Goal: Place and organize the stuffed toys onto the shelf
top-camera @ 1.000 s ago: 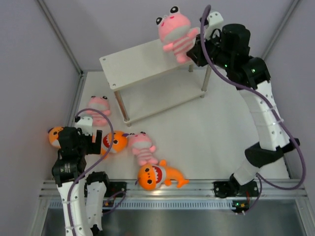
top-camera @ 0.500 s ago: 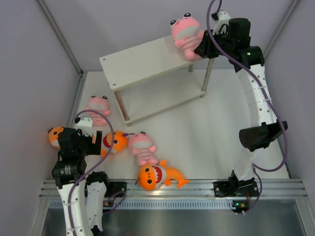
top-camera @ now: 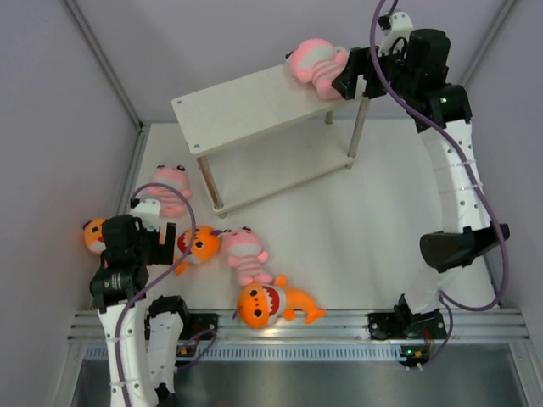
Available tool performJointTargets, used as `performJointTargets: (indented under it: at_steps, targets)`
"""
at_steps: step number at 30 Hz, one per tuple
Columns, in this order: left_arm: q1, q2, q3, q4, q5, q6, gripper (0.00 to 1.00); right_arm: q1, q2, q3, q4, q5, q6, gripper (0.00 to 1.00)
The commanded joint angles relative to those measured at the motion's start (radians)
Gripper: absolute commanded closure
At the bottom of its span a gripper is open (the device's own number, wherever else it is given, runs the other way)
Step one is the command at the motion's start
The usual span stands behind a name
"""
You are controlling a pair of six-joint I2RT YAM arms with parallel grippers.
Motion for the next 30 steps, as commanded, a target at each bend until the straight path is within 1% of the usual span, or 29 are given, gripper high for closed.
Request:
performJointTargets:
  at_steps: [1,3,4,5,6,7,8,9,10,11,12,13,14,15,16,17,18,19,20,23,25,26,27,28,30]
  targets:
    - [0.004,0.138,0.029,0.009,-0.044,0.002,0.02,-0.010,-0.250,-0.041,0.189,0.041,0.042,0.01]
    - [0.004,0.235,0.069,0.017,-0.058,0.009,0.04,-0.005,-0.337,-0.146,0.263,0.058,0.059,0.01]
    - [0.005,0.261,0.081,0.024,-0.052,0.014,0.04,-0.001,-0.419,-0.214,0.327,0.063,0.066,0.01]
    - [0.004,0.287,0.106,0.050,-0.023,0.020,0.04,0.007,-0.459,-0.250,0.349,0.064,0.072,0.01]
    - [0.005,0.338,0.118,0.067,-0.007,0.034,0.04,0.011,-0.495,-0.285,0.370,0.050,0.080,0.01]
    - [0.005,0.368,0.128,0.081,0.002,0.034,0.04,0.018,-0.563,-0.365,0.384,0.035,0.086,0.01]
    - [0.005,0.399,0.141,0.108,0.005,0.034,0.05,0.033,-0.597,-0.415,0.430,0.014,0.091,0.01]
    - [0.005,0.466,0.163,0.121,0.002,0.031,0.05,0.045,-0.633,-0.475,0.459,-0.032,0.097,0.00]
    - [0.005,0.500,0.174,0.135,-0.001,0.028,0.07,0.062,-0.701,-0.602,0.492,-0.054,0.095,0.01]
    - [0.005,0.555,0.184,0.156,-0.009,0.023,0.08,0.099,-0.729,-0.662,0.537,-0.087,0.083,0.01]
    - [0.004,0.579,0.184,0.170,-0.010,0.020,0.08,0.120,-0.759,-0.722,0.549,-0.092,0.077,0.01]
    - [0.004,0.594,0.183,0.182,-0.007,0.017,0.08,0.146,-0.800,-0.831,0.559,-0.098,0.069,0.01]
    - [0.005,0.617,0.180,0.191,-0.003,0.014,0.08,0.206,-0.815,-0.885,0.567,-0.108,0.062,0.03]
    - [0.004,0.628,0.174,0.210,0.011,0.014,0.09,0.238,-0.828,-0.940,0.588,-0.126,0.050,0.04]
    - [0.005,0.637,0.161,0.217,0.014,0.014,0.09,0.280,-0.838,-1.039,0.598,-0.132,0.046,0.05]
    - [0.004,0.658,0.148,0.237,0.016,0.019,0.09,0.356,-0.840,-1.124,0.616,-0.146,0.030,0.05]
    - [0.005,0.675,0.148,0.247,0.016,0.023,0.09,0.393,-0.840,-1.125,0.621,-0.143,0.020,0.06]
    - [0.005,0.691,0.137,0.257,0.014,0.026,0.09,0.431,-0.830,-1.187,0.627,-0.137,0.013,0.06]
    - [0.005,0.729,0.134,0.271,0.010,0.036,0.09,0.499,-0.825,-1.209,0.631,-0.126,0.005,0.06]
    - [0.005,0.818,0.134,0.337,-0.032,0.034,0.10,0.594,-0.796,-1.246,0.642,-0.111,0.000,0.06]
    - [0.007,0.856,0.141,0.378,-0.027,0.040,0.13,0.633,-0.777,-1.246,0.641,-0.112,-0.010,0.06]
    - [0.007,0.885,0.143,0.426,-0.026,0.046,0.14,0.665,-0.773,-1.246,0.641,-0.111,-0.015,0.06]
    - [0.005,0.898,0.143,0.447,-0.023,0.049,0.21,0.679,-0.767,-1.244,0.636,-0.105,-0.026,0.05]
    - [0.005,0.910,0.143,0.484,-0.013,0.051,0.25,0.702,-0.765,-1.244,0.628,-0.097,-0.029,0.05]
    - [0.007,0.950,0.144,0.501,0.003,0.056,0.33,0.719,-0.765,-1.246,0.621,-0.065,-0.032,0.05]
